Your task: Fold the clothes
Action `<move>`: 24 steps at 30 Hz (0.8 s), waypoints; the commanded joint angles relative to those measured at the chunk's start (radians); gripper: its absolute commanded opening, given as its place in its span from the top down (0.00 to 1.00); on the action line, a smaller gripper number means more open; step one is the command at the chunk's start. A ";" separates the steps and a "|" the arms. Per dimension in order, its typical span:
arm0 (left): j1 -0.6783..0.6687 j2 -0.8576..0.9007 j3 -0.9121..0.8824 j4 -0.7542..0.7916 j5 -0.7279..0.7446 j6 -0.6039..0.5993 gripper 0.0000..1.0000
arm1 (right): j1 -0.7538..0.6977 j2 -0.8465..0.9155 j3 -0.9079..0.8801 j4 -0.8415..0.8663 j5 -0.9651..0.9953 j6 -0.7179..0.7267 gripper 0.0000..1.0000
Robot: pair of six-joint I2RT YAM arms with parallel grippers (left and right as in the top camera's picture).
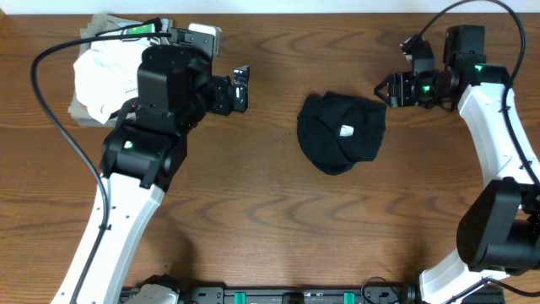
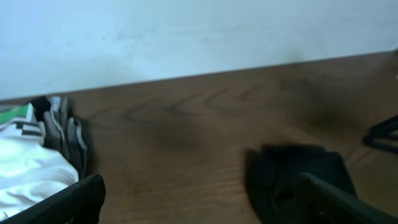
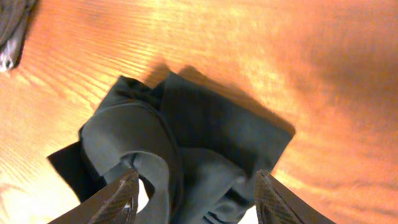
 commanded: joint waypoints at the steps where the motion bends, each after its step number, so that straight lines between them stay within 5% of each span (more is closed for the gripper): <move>1: 0.003 0.035 -0.003 0.001 -0.001 -0.009 0.02 | 0.038 0.040 -0.004 -0.008 0.031 -0.111 0.41; 12: 0.003 0.086 -0.003 0.001 -0.001 -0.009 0.02 | 0.100 0.142 -0.004 0.013 0.015 -0.235 0.39; 15: 0.003 0.086 -0.003 0.002 -0.001 -0.008 0.02 | 0.114 0.164 -0.004 0.030 0.000 -0.237 0.55; 18: 0.003 0.086 -0.003 0.002 -0.001 -0.005 0.02 | 0.122 0.163 -0.002 0.068 -0.032 -0.217 0.96; 24: 0.003 0.086 -0.003 0.002 -0.002 -0.005 0.02 | 0.092 0.148 0.124 0.019 -0.028 -0.057 0.99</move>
